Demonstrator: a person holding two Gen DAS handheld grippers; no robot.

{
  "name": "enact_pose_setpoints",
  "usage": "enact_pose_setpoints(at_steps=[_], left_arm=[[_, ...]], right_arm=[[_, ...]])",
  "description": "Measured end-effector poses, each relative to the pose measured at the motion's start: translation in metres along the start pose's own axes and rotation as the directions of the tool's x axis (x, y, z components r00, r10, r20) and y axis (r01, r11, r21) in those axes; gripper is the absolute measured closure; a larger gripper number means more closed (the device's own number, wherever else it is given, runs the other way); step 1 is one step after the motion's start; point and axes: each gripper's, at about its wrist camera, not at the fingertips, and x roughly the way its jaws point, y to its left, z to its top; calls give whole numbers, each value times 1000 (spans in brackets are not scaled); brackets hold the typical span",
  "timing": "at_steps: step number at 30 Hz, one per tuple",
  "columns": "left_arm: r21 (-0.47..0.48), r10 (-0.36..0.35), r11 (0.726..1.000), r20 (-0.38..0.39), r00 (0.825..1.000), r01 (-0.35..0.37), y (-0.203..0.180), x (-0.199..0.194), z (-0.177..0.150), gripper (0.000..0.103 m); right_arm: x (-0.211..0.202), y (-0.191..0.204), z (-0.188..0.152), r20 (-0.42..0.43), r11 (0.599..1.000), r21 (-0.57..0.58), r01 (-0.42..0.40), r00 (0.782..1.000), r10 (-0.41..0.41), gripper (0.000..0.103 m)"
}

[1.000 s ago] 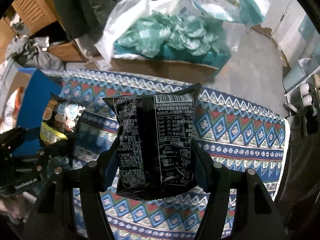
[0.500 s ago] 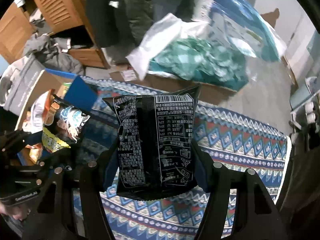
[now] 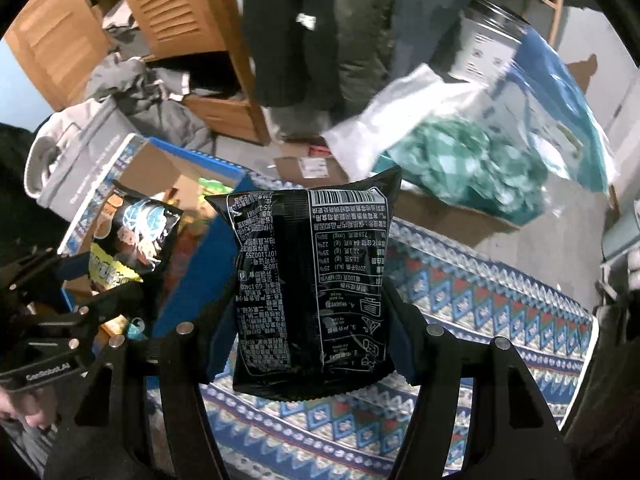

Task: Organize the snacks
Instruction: 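Lift both black snack bags and carry them over the box, then lower both black bags into the box and open both grippers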

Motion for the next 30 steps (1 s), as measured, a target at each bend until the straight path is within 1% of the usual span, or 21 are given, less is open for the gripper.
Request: enact_pose_setpoints(at_steps=[10, 18, 22, 26, 30], left_arm=[[-85, 45, 995, 4, 999, -44, 53, -3, -3, 45], [-134, 88, 987, 8, 996, -87, 84, -1, -6, 45], [-170, 88, 981, -10, 996, -88, 100, 4, -4, 45], [-192, 134, 972, -5, 991, -132, 113, 6, -2, 45], [-206, 153, 967, -10, 988, -152, 124, 11, -3, 45]], right_arm=[[22, 50, 25, -23, 997, -59, -53, 998, 52, 38], [50, 88, 38, -69, 990, -90, -109, 992, 103, 38], [61, 106, 45, -79, 987, -104, -125, 990, 117, 38], [73, 118, 52, -92, 984, -111, -140, 987, 130, 38], [82, 129, 57, -100, 979, -126, -159, 984, 147, 38]])
